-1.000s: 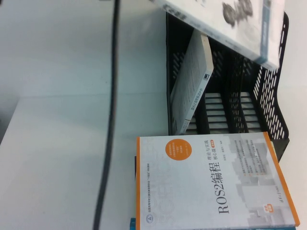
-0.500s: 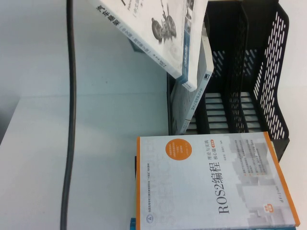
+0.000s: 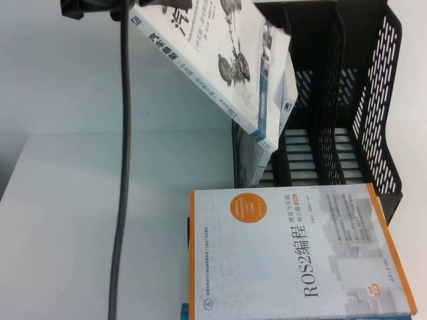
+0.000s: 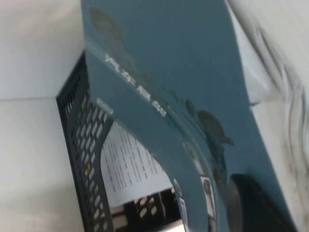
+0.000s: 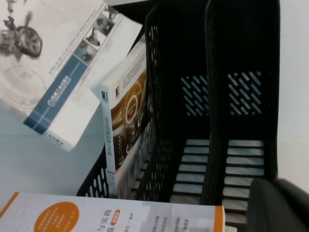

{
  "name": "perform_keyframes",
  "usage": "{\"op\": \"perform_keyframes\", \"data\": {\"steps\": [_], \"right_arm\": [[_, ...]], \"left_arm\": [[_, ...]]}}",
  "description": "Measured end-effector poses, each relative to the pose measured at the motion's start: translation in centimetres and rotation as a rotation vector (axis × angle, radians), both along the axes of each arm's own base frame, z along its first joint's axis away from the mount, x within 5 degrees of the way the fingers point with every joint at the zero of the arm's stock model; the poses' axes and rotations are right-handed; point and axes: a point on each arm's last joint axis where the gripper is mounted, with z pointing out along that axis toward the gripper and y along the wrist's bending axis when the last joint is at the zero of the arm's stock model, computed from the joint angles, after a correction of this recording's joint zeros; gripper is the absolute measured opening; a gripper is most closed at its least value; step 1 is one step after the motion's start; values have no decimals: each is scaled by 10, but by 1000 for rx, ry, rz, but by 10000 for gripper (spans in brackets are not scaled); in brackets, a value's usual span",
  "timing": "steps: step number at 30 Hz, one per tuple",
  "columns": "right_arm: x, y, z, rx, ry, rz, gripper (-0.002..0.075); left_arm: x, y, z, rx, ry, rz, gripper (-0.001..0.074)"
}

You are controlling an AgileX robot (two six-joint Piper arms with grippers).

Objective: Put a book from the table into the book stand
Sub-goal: Place the book on the book shelf

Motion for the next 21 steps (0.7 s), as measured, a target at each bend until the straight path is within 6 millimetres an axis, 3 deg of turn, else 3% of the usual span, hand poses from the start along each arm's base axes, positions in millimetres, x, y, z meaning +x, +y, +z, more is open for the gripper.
{"op": "perform_keyframes", "data": {"steps": [21], "right_arm": [[25, 13, -32, -34, 180, 54, 9]], "left_arm": [[-8, -18, 23, -232, -150, -201, 113]]}}
